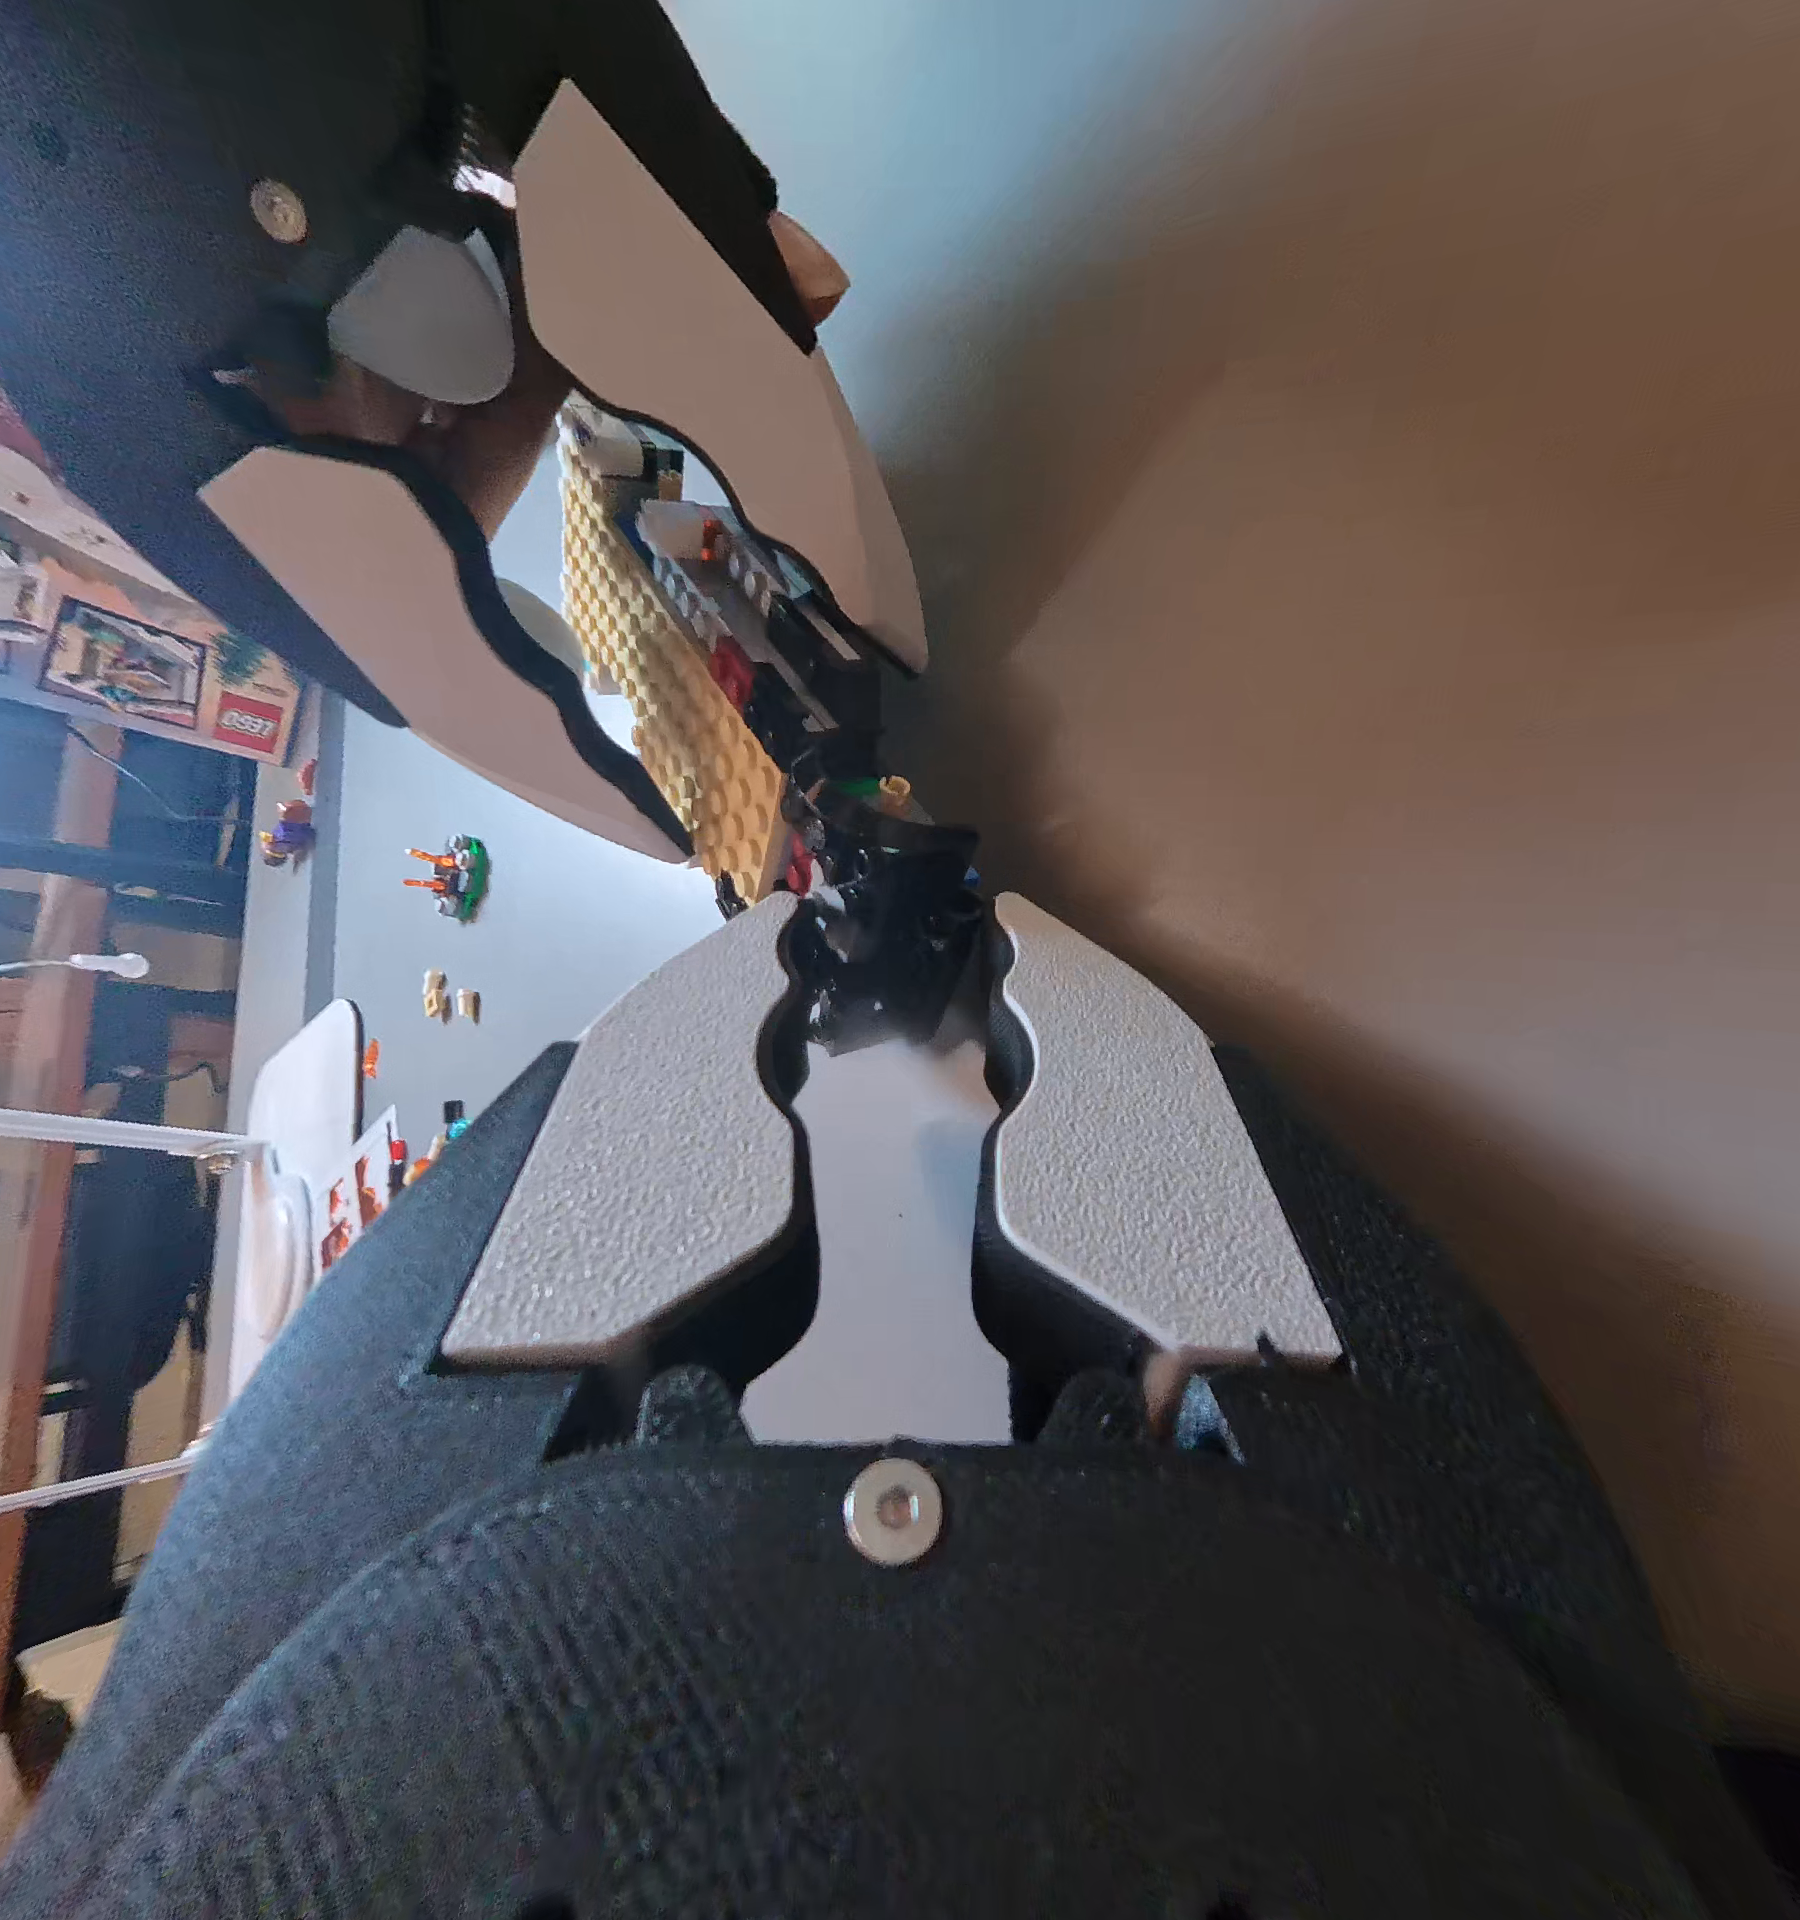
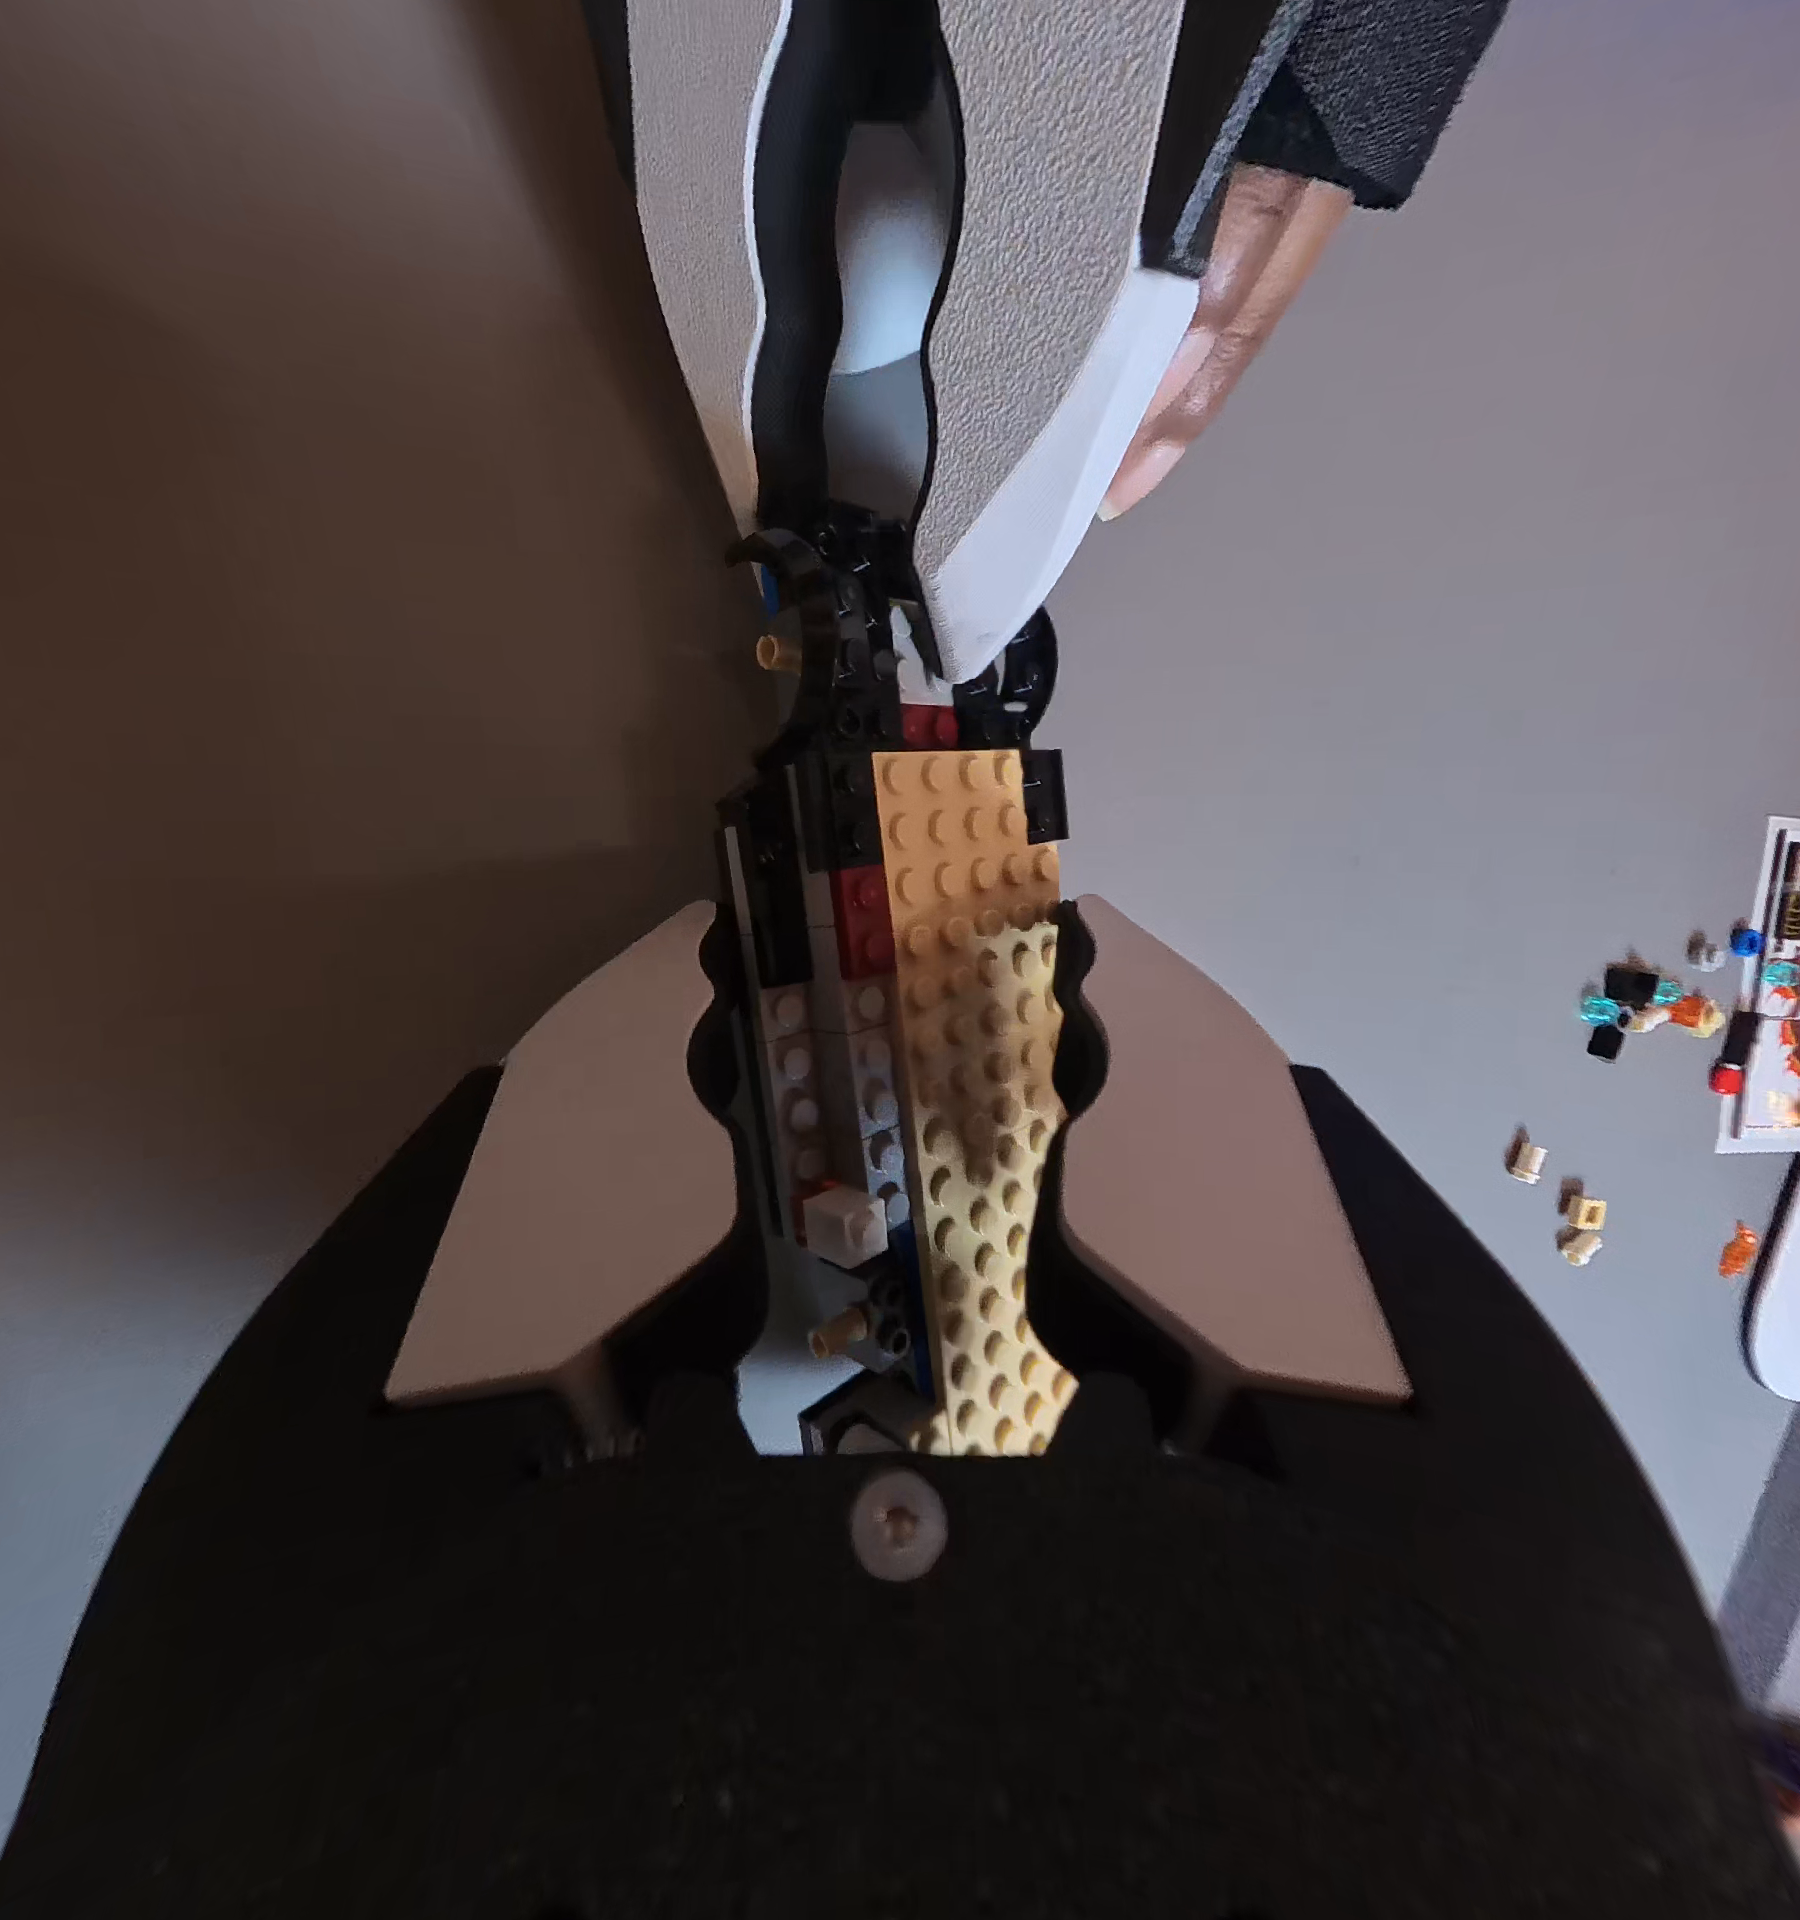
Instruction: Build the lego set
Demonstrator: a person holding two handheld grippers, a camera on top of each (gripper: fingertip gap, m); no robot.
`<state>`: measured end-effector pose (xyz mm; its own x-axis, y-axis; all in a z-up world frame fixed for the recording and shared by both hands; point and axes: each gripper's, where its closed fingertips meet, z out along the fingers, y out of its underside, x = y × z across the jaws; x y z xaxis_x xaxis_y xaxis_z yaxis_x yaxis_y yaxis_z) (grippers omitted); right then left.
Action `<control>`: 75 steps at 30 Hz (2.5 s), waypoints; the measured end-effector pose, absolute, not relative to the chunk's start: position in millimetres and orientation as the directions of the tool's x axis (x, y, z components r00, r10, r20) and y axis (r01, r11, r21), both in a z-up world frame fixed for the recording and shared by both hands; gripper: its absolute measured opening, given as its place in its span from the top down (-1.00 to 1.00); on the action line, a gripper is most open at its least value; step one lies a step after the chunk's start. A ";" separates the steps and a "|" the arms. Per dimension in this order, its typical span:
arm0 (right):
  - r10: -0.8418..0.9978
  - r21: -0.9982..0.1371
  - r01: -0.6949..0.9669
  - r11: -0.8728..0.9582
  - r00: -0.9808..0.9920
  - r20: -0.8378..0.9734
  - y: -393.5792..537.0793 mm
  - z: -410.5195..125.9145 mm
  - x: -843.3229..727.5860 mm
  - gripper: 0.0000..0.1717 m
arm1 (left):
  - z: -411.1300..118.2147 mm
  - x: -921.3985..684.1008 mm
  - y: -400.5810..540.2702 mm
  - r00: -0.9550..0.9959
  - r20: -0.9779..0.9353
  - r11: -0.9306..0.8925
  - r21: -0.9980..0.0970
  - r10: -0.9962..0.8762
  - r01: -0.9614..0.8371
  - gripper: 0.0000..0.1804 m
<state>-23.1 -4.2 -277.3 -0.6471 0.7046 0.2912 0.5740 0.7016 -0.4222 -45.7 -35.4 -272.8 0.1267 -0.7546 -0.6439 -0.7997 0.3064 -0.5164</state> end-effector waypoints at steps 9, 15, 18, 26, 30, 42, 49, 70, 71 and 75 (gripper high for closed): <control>0.747 -0.461 0.598 0.655 -0.603 0.279 -8.8 -276.7 -20.5 0.30 | -268.8 -47.6 -37.8 0.101 -0.692 0.333 -0.464 -0.715 -0.821 0.56; 0.789 -0.508 0.621 0.597 -0.568 0.233 -14.0 -270.8 -11.0 0.30 | -265.2 -55.6 -54.0 0.237 -0.501 0.171 -0.639 -0.833 -0.750 0.46; 0.809 -0.537 0.625 0.566 -0.547 0.216 -11.8 -262.4 -17.8 0.36 | -259.8 -56.5 -52.2 0.353 -0.332 0.028 -0.761 -0.875 -0.648 0.46; 0.782 -0.439 0.672 0.596 -0.610 0.129 -8.4 -265.2 -37.0 0.97 | -257.5 -59.8 -36.5 0.449 -0.180 -0.114 -0.826 -0.875 -0.553 0.47; 0.779 -0.369 0.708 0.602 -0.623 0.076 -7.7 -267.4 -38.3 1.00 | -265.4 -58.4 -39.2 0.445 -0.155 -0.141 -0.815 -0.882 -0.562 0.47; 0.760 -0.158 0.753 0.639 -0.649 -0.017 -7.5 -270.6 -36.8 0.99 | -268.3 -56.9 -42.4 0.443 -0.138 -0.146 -0.822 -0.886 -0.550 0.44; 0.761 -0.148 0.751 0.644 -0.648 0.026 -7.7 -270.8 -36.6 0.99 | -268.9 -57.2 -43.3 0.448 -0.134 -0.152 -0.824 -0.884 -0.545 0.44; 0.866 -0.423 0.762 0.491 -0.478 0.145 3.5 -261.5 0.4 0.25 | -267.0 -45.1 -42.1 0.495 -0.049 -0.238 -0.833 -0.867 -0.499 0.24; 0.851 -0.398 0.756 0.520 -0.502 0.158 3.0 -265.9 0.0 0.23 | -269.6 -42.8 -41.1 0.500 -0.051 -0.247 -0.823 -0.865 -0.512 0.23; 0.787 -0.317 0.724 0.613 -0.592 0.172 1.7 -274.9 -10.8 0.18 | -278.3 -39.7 -36.5 0.504 -0.108 -0.237 -0.787 -0.857 -0.570 0.26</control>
<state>-10.8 1.7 -274.9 -0.5918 0.7875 0.1722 0.7235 0.6131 -0.3173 -39.7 -36.5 -278.3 0.5044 -0.8567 -0.1076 -0.5699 -0.2368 -0.7868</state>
